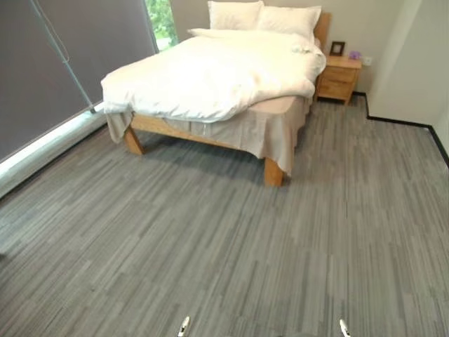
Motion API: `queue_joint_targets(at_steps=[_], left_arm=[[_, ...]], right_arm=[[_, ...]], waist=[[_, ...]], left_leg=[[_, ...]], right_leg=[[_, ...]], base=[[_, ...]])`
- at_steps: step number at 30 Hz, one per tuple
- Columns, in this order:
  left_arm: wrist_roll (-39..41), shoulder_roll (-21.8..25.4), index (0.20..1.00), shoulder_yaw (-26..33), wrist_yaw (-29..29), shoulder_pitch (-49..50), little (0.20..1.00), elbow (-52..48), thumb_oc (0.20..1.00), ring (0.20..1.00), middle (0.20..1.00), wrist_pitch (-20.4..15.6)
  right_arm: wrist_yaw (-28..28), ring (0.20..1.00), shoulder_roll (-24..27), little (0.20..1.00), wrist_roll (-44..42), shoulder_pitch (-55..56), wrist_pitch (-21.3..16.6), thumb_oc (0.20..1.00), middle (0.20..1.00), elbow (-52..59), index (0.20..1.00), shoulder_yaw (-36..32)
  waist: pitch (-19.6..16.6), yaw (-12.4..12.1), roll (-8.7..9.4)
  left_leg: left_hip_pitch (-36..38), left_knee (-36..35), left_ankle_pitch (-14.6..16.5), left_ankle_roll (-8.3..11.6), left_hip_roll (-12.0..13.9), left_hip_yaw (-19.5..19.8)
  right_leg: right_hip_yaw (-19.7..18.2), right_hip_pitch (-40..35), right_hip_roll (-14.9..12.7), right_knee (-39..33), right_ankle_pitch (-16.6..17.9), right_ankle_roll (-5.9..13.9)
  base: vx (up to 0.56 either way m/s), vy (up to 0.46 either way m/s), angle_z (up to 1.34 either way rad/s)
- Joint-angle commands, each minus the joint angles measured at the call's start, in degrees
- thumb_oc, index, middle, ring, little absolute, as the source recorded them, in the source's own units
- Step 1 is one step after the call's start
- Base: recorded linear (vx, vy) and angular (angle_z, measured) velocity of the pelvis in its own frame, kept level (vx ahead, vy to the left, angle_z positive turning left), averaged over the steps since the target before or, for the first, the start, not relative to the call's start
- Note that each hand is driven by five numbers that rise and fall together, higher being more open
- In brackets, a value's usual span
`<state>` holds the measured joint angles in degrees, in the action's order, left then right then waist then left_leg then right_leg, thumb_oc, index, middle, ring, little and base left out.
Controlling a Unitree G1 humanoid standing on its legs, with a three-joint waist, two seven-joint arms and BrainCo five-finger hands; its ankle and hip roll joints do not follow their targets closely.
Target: Making the bed.
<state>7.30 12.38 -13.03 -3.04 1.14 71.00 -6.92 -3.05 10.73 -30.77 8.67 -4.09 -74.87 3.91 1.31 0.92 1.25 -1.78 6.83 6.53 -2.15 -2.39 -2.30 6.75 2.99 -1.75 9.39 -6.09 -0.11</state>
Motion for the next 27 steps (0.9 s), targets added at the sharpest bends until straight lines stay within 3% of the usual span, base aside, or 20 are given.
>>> queue_joint_targets(at_steps=[1, 7, 11, 16, 27], left_arm=[[2.63, -1.51, 1.0, 0.13, -1.08, -9.71, 1.0, 3.69, 1.0, 1.0, 1.0, -2.92], [2.68, -0.36, 1.0, 0.7, -0.25, -9.11, 1.0, 2.33, 1.0, 1.0, 1.0, -4.2], [6.29, 2.73, 1.0, 1.03, -2.47, -11.35, 1.0, -10.7, 1.0, 1.0, 1.0, -5.36], [9.08, 5.86, 1.0, 0.46, -2.6, -11.88, 1.0, -29.78, 1.0, 1.0, 1.0, -5.3], [8.88, 6.67, 1.0, 0.4, -2.96, -11.68, 1.0, -38.71, 1.0, 1.0, 1.0, -4.62]], right_arm=[[0.07, 1.0, 0.96, 1.0, -6.74, -9.59, -4.13, 1.0, 1.0, -2.03, 1.0, 0.78], [1.76, 1.0, 2.65, 1.0, -11.05, -11.08, -6.08, 1.0, 1.0, 6.59, 1.0, 0.08], [0.11, 1.0, 7.16, 1.0, -5.95, -9.01, -9.05, 1.0, 1.0, 29.67, 1.0, 0.86], [-0.68, 1.0, 10.08, 1.0, -0.21, -7.03, -9.65, 1.0, 1.0, 45.81, 1.0, 0.78], [-0.53, 1.0, 8.12, 1.0, 5.01, -8.88, -7.59, 1.0, 1.0, 48.31, 1.0, 5.23]], waist=[[3.22, -0.82, 0.07], [2.03, -1.37, 0.47], [2.11, -0.6, 0.34], [2.41, -0.33, 0.28], [4.3, -0.72, 0.32]], left_leg=[[5.01, -11.83, -7.91, 4.43, 3.41, 0.26], [6.7, -11.83, -7.4, 4.14, 3.07, -0.16], [6.92, -11.83, -7.33, 4.04, 2.93, -0.62], [7.16, -11.83, -7.13, 3.79, 2.78, -1.09], [6.76, -11.83, -6.35, 2.97, 2.44, -2.86]], right_leg=[[-0.75, -6.56, -3.1, -13.35, 8.73, 5.33], [-1.08, -8.18, -3.19, -13.67, 9.05, 5.72], [-1.45, -8.11, -3.45, -13.41, 9.17, 6.17], [-1.78, -8.08, -3.65, -13.59, 9.63, 6.49], [-3.39, -6.31, -4.41, -13.15, 10.19, 7.3]], base=[[0.0, 0.0, 0.0], [0.03, 0.029, -0.15], [0.0, 0.045, -0.03], [0.02, 0.028, -0.05], [0.03, 0.038, -0.09]])
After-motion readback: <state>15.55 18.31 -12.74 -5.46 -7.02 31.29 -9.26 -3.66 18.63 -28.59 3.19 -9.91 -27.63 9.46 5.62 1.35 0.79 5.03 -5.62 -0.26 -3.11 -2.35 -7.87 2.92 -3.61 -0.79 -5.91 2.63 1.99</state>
